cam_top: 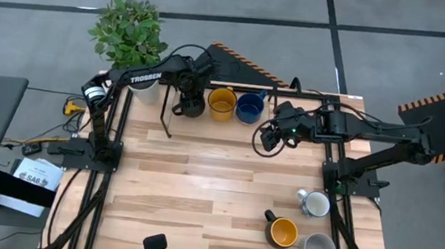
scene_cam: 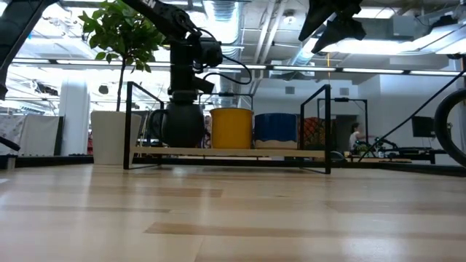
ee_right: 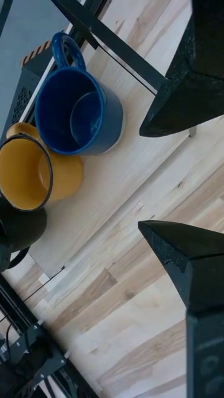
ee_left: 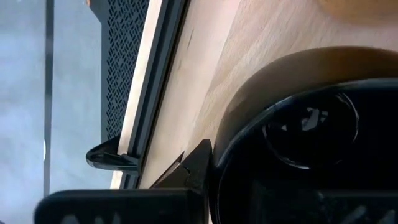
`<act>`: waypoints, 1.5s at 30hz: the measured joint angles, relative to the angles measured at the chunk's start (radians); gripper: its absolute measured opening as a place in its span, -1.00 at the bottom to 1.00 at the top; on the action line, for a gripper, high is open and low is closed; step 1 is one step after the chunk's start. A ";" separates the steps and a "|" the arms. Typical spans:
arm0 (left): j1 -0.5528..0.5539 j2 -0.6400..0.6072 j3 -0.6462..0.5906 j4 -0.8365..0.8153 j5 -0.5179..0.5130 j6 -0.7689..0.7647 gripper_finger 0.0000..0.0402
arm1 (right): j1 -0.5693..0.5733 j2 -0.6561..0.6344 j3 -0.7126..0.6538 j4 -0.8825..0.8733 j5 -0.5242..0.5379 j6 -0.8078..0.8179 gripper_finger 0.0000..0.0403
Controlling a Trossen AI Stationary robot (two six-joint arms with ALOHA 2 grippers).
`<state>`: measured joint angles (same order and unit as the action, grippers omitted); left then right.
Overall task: Place coffee mugs
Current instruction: Put the black mug on the shelf, then put the white patterned mug on the shelf
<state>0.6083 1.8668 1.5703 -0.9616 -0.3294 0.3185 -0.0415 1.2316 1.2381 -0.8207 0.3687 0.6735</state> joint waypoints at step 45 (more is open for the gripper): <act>-0.202 -0.481 0.035 0.331 0.507 -0.434 -0.17 | 0.000 0.000 0.000 -0.001 -0.002 -0.002 0.28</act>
<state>0.4063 1.3861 1.6057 -0.6307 0.1780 -0.1158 -0.0418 1.2316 1.2381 -0.8215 0.3668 0.6715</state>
